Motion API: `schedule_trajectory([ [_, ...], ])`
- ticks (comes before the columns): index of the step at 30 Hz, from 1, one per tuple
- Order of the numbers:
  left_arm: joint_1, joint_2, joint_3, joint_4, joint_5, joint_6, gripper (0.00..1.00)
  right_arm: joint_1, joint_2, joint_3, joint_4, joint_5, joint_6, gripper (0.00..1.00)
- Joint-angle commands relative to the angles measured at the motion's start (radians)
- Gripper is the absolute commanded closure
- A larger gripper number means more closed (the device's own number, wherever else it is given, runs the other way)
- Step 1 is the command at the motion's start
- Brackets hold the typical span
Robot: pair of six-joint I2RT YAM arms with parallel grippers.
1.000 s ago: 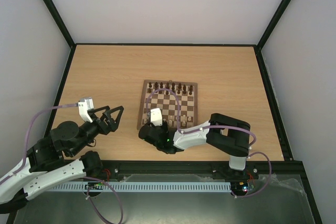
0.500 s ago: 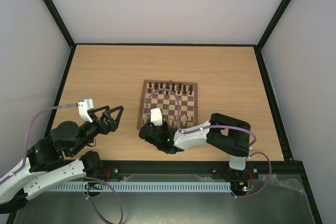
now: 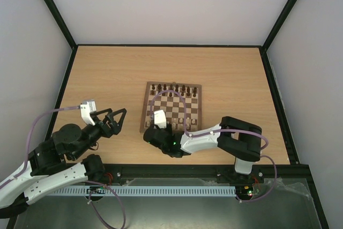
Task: Set up the chess pieces on the board
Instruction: Place the chess piece on the chessboard, then pick up the chess piece at the center of the board.
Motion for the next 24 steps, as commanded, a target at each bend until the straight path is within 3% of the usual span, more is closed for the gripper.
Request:
schedule_trajectory([
  [1, -0.004, 0.000, -0.012, 0.011, -0.016, -0.001, 0.01, 0.016, -0.061, -0.014, -0.009, 0.032, -0.008, 0.78],
  [8, -0.004, 0.012, -0.014, 0.010, -0.018, -0.001, 0.01, 0.027, -0.223, 0.018, -0.188, 0.037, 0.009, 0.76],
  [12, -0.004, 0.027, -0.020, 0.017, -0.013, 0.000, 0.01, 0.027, -0.361, 0.045, -0.359, 0.038, 0.032, 0.68],
  [16, -0.004, 0.057, -0.031, 0.037, 0.001, 0.003, 0.01, 0.025, -0.481, 0.075, -0.566, 0.026, 0.067, 0.53],
  [24, -0.003, 0.162, -0.039, 0.096, 0.065, 0.029, 0.01, 0.007, -0.700, 0.082, -0.981, -0.010, 0.273, 0.01],
])
